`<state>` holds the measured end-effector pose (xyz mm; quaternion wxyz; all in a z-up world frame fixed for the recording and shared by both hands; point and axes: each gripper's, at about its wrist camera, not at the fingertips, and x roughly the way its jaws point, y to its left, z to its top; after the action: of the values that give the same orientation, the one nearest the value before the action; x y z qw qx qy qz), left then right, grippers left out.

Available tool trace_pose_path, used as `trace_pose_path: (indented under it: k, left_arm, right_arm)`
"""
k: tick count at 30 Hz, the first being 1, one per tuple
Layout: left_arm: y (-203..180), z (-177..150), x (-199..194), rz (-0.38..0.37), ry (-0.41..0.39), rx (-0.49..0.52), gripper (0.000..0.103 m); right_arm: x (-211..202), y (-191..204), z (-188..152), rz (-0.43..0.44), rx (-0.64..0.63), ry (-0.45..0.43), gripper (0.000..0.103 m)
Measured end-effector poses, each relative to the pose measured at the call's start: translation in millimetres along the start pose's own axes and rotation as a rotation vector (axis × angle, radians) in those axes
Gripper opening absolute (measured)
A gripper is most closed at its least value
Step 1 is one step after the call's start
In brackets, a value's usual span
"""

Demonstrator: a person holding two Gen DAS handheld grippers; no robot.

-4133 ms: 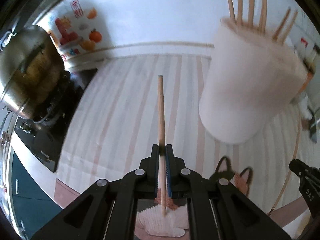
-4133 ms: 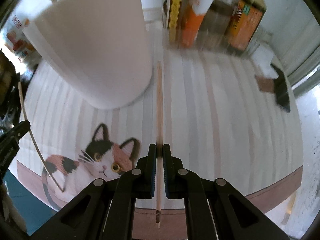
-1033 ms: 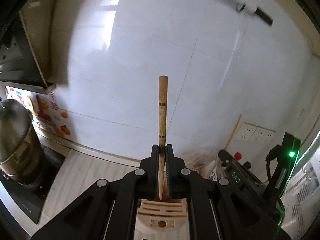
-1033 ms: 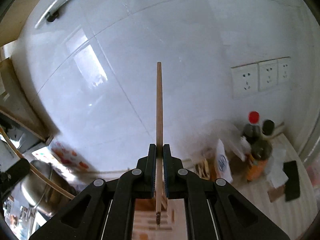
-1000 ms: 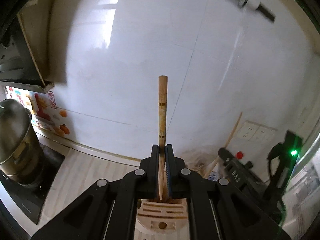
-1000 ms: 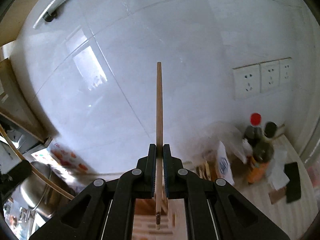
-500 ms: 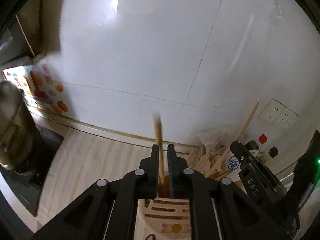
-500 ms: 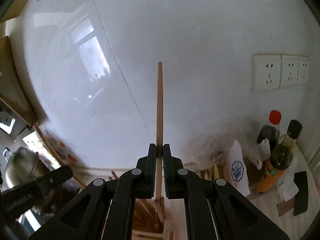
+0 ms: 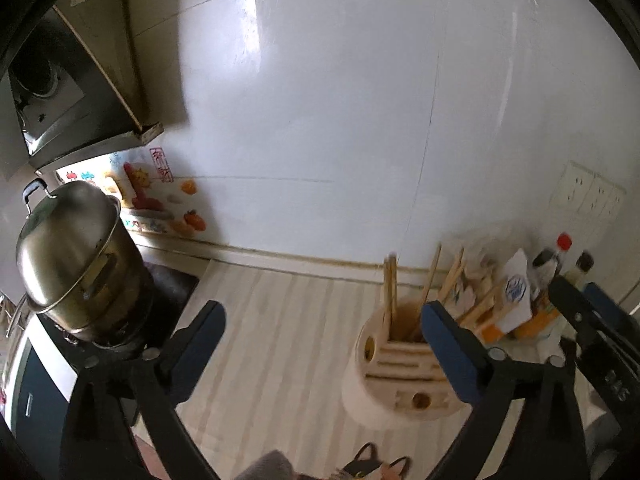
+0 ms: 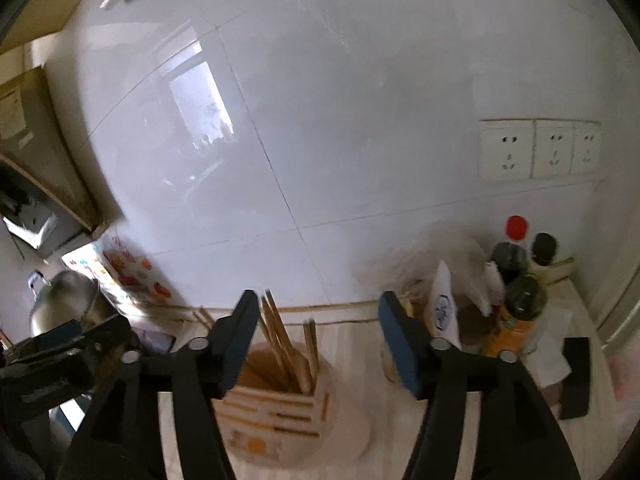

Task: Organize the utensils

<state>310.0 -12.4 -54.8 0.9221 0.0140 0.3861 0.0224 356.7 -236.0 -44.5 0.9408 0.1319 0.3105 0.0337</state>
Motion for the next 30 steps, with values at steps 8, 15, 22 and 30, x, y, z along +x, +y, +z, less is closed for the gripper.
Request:
trace_pose_path:
  k: [8, 15, 22, 30]
  left_arm:
    - [-7.5, -30.6, 3.4, 0.037, 0.034, 0.028, 0.103]
    - [-7.8, -44.9, -6.1, 0.037, 0.040, 0.023, 0.103]
    - [2.4, -53.7, -49.4, 0.005, -0.012, 0.032, 0.103]
    - [29.0, -77.0, -123.9, -0.040, -0.087, 0.062, 0.103]
  right_arm:
    - [-17.5, 0.2, -41.1, -0.143, -0.100, 0.066, 0.091]
    - [-16.8, -6.1, -53.3, -0.224, -0.133, 0.107, 0.102]
    - [-47.3, 1.3, -62.0, -0.269, -0.135, 0.089, 0.103]
    - [-123.9, 29.3, -77.4, -0.313, -0.115, 0.017, 0.103]
